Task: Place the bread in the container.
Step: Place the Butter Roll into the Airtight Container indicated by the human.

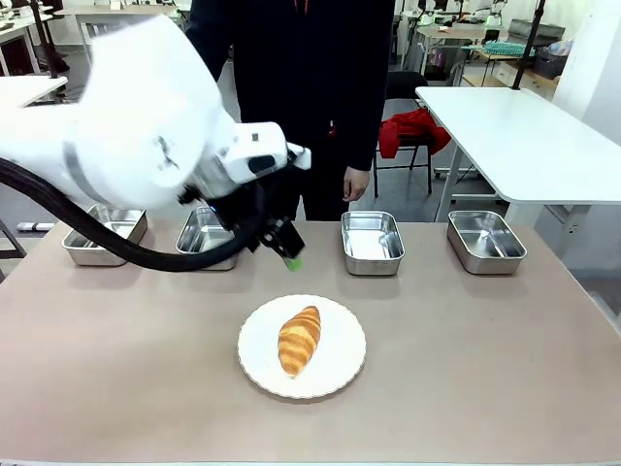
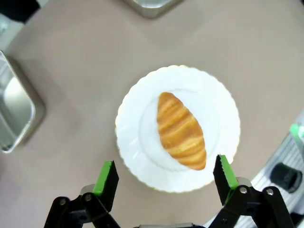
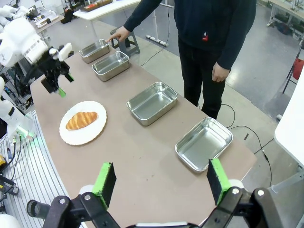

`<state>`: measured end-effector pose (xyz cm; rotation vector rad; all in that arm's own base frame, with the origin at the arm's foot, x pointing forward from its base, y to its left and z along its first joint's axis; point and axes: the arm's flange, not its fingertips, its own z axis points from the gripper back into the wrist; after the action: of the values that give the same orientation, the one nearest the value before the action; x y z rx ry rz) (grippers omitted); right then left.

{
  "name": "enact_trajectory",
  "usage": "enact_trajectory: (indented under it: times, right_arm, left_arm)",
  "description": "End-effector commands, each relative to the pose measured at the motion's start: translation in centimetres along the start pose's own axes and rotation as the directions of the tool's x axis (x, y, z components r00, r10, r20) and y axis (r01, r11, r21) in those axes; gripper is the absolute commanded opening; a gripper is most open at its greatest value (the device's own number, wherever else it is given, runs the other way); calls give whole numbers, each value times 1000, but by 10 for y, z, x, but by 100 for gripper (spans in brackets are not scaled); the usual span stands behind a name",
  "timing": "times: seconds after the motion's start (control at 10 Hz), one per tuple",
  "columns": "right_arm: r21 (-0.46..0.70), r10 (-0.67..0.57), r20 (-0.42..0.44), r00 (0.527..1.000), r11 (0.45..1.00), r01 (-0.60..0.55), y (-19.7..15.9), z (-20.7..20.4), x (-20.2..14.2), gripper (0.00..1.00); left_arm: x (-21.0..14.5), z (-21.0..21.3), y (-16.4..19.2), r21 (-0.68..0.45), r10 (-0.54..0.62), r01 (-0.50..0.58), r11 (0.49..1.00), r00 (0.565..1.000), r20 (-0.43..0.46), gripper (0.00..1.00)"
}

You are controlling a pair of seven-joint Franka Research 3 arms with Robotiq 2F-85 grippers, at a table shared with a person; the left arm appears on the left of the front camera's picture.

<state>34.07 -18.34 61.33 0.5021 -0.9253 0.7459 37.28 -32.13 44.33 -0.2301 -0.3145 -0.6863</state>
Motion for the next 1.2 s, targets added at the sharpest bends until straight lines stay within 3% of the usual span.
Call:
enact_trajectory:
  times: [0.0, 0.3, 0.6, 1.1]
  right_arm:
    - [6, 11, 28, 1000, 1000, -11, 0, 0, 1, 100]
    - [6, 11, 28, 1000, 1000, -11, 0, 0, 1, 100]
    - [6, 11, 28, 1000, 1000, -11, 0, 0, 1, 100]
    - [6, 11, 28, 1000, 1000, -11, 0, 0, 1, 100]
  left_arm:
    - [8, -19, -11, 96, 108, -102, 990, 993, -54, 100]
    - [-4, -50, -31, 68, 157, -154, 986, 987, -42, 100]
    - [-6, -78, -37, 24, 183, -181, 983, 978, -102, 100]
    - [-11, -105, -57, 94, 232, -217, 972, 954, -191, 100]
